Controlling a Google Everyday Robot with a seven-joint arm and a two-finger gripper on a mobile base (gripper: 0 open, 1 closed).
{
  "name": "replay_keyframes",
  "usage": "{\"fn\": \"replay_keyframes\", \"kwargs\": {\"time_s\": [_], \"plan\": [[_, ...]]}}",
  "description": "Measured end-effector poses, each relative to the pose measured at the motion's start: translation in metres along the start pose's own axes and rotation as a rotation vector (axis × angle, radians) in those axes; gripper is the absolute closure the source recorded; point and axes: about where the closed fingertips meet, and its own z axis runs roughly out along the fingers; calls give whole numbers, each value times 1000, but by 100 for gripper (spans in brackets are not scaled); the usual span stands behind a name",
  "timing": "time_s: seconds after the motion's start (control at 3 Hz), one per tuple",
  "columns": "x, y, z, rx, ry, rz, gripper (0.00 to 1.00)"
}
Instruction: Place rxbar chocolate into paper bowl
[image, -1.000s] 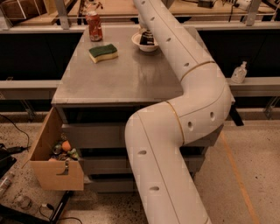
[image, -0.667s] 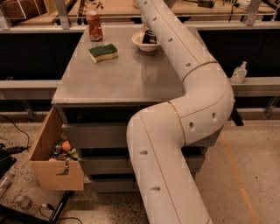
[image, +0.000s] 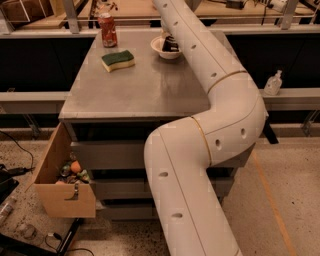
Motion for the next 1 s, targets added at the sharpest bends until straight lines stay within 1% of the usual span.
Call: {"fn": "replay_keyframes", "kwargs": {"time_s": [0.67,1.0], "plan": [[5,0,6,3,9,-2,13],[7,0,9,4,14,-3,0]]}}
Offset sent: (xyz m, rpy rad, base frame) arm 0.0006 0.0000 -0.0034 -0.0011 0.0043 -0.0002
